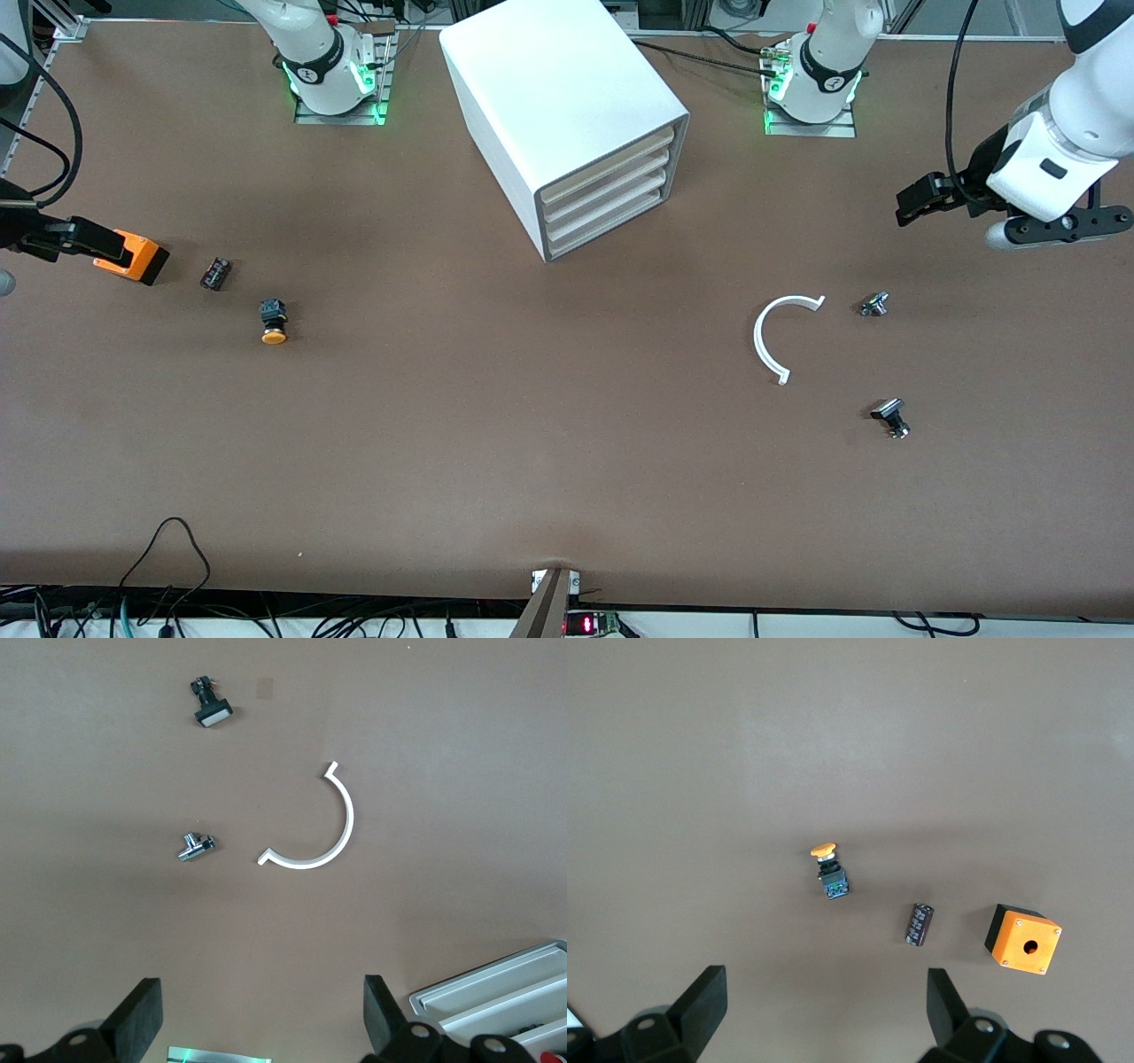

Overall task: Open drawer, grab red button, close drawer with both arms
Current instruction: 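Reach the left gripper to the cabinet's lowest drawer handle, then pull the drawer open with the left gripper while the right gripper approaches, then lower the right gripper into the drawer onto the red button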

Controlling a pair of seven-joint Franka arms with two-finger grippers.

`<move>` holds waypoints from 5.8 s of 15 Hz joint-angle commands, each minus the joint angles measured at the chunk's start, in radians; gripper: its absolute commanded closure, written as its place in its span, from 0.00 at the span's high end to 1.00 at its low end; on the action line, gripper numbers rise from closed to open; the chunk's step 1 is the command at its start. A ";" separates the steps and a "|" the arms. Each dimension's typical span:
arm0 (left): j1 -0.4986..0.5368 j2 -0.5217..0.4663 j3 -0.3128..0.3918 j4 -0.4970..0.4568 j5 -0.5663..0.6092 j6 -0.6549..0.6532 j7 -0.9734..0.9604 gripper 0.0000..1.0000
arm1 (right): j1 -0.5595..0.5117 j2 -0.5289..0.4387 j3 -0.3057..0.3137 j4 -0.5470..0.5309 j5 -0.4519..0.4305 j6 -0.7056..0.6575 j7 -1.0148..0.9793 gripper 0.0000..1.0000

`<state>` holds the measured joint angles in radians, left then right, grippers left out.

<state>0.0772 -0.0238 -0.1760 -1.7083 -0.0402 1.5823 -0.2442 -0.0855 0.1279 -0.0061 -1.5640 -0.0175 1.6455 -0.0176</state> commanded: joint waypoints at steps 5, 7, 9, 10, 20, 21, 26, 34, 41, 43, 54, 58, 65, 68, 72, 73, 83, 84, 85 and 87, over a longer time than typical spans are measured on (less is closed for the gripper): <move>-0.014 0.120 -0.072 0.039 -0.004 -0.062 0.020 1.00 | 0.003 0.010 -0.002 0.022 0.019 0.005 -0.018 1.00; -0.013 0.177 -0.080 0.027 -0.096 -0.064 0.019 1.00 | 0.003 0.015 -0.002 0.031 0.019 0.008 -0.018 1.00; -0.011 0.244 -0.080 -0.008 -0.221 -0.058 0.020 1.00 | 0.004 0.015 0.000 0.032 0.019 0.008 -0.018 1.00; -0.013 0.278 -0.080 -0.033 -0.290 -0.058 0.020 1.00 | 0.006 0.016 0.000 0.032 0.018 0.008 -0.018 1.00; -0.046 0.367 -0.269 -0.422 -0.716 0.221 0.296 0.99 | 0.029 0.024 0.003 0.032 0.013 0.008 -0.005 1.00; -0.047 0.370 -0.290 -0.439 -0.733 0.252 0.315 0.99 | 0.035 0.029 0.003 0.032 0.011 0.007 -0.005 1.00; -0.060 0.375 -0.364 -0.474 -0.765 0.301 0.344 0.91 | 0.035 0.047 0.000 0.032 0.019 0.026 -0.021 1.00; -0.050 0.383 -0.373 -0.498 -0.754 0.364 0.408 0.00 | 0.114 0.050 0.005 0.030 0.021 0.028 -0.002 1.00; -0.008 0.378 -0.192 -0.363 -0.636 0.364 0.404 0.00 | 0.259 0.130 0.011 0.032 0.040 0.137 -0.027 1.00; -0.007 0.375 -0.178 -0.358 -0.638 0.363 0.405 0.22 | 0.283 0.154 0.017 0.032 0.128 0.146 -0.047 1.00; 0.143 0.202 -0.177 -0.225 -0.437 0.432 0.410 1.00 | 0.634 0.347 0.046 0.218 0.134 0.287 -0.246 1.00; 0.187 0.078 -0.093 -0.205 -0.364 0.382 0.407 1.00 | 0.755 0.415 0.054 0.306 0.130 0.315 -0.449 1.00; 0.173 -0.010 -0.056 -0.019 0.096 0.042 0.372 1.00 | 0.889 0.588 0.049 0.484 0.108 0.321 -0.686 1.00; 0.171 -0.007 -0.054 -0.019 0.140 0.047 0.359 1.00 | 0.934 0.627 0.046 0.483 0.100 0.320 -0.691 1.00; 0.170 -0.007 -0.056 -0.017 0.137 0.047 0.358 1.00 | 0.971 0.647 0.044 0.478 0.050 0.315 -0.694 1.00; 0.170 -0.005 -0.056 -0.014 0.132 0.047 0.358 1.00 | 0.975 0.648 0.044 0.476 0.028 0.309 -0.699 1.00; 0.182 0.016 -0.056 0.026 0.122 0.018 0.352 1.00 | 0.980 0.681 0.047 0.436 0.011 0.321 -0.705 1.00; 0.182 0.016 -0.059 0.029 0.122 0.018 0.349 1.00 | 0.983 0.682 0.047 0.436 0.010 0.321 -0.706 0.97; 0.182 0.016 -0.062 0.030 0.122 0.015 0.341 1.00 | 0.983 0.681 0.047 0.436 0.008 0.321 -0.708 0.84; 0.182 0.015 -0.065 0.032 0.122 0.010 0.339 1.00 | 0.984 0.682 0.047 0.440 -0.001 0.324 -0.708 0.70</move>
<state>0.2614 -0.0285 -0.2347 -1.7183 0.0733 1.6257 0.1109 0.8906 0.8111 0.0466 -1.1310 -0.0054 1.9702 -0.7128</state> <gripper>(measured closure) 0.000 0.088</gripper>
